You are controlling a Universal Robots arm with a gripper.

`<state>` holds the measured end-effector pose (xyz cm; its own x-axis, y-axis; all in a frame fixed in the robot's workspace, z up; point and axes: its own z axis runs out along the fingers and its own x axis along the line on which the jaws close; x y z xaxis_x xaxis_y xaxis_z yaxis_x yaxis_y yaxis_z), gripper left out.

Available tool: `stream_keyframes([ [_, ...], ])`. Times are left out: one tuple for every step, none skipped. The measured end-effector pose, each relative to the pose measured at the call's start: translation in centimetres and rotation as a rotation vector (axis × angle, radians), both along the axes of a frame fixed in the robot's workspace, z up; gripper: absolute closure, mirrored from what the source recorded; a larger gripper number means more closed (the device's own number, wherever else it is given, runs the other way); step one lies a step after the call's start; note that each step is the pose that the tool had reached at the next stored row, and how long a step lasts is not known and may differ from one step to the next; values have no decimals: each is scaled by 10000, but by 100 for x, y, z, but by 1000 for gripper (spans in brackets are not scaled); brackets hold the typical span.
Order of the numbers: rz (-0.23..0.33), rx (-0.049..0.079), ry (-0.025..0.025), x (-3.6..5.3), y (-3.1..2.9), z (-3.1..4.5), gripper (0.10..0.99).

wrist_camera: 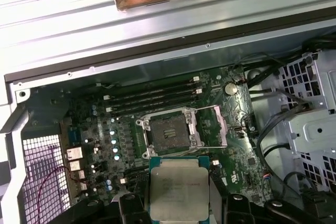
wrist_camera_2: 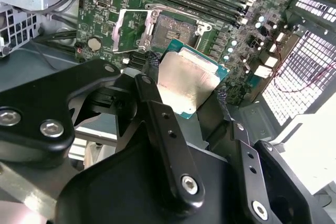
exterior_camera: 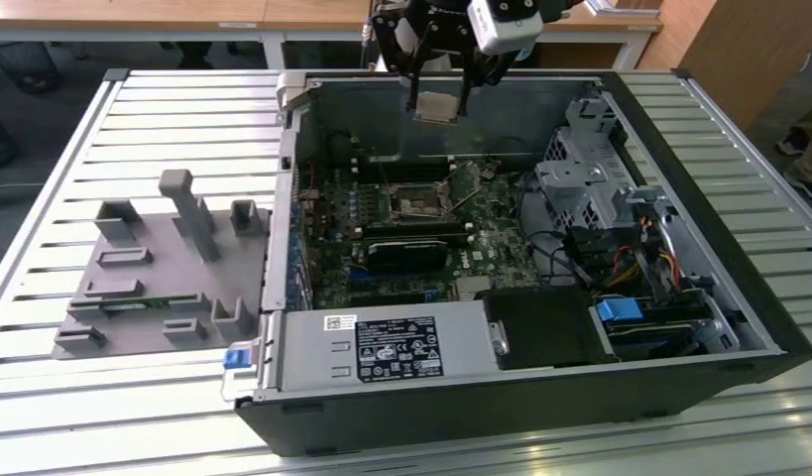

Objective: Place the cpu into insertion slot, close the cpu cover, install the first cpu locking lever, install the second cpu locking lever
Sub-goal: 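Place the cpu into insertion slot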

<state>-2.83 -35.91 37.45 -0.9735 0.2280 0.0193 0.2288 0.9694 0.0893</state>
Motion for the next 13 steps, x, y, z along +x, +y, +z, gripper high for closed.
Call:
stream_keyframes([
  [-40,0,0,0,0,0,545],
  [-79,-1,0,0,0,0,545],
  [-119,0,0,0,0,0,545],
  [-162,0,0,0,0,0,545],
  [-203,0,0,0,0,0,545],
  [-244,1,0,0,0,0,545],
  [-285,0,0,0,0,0,545],
  [-327,0,0,0,0,0,545],
  [-368,0,0,0,0,0,545],
  [-408,0,0,0,0,0,545],
  [-449,0,0,0,0,0,545],
  [-493,0,0,0,0,0,545],
  [-535,0,0,0,0,0,545],
])
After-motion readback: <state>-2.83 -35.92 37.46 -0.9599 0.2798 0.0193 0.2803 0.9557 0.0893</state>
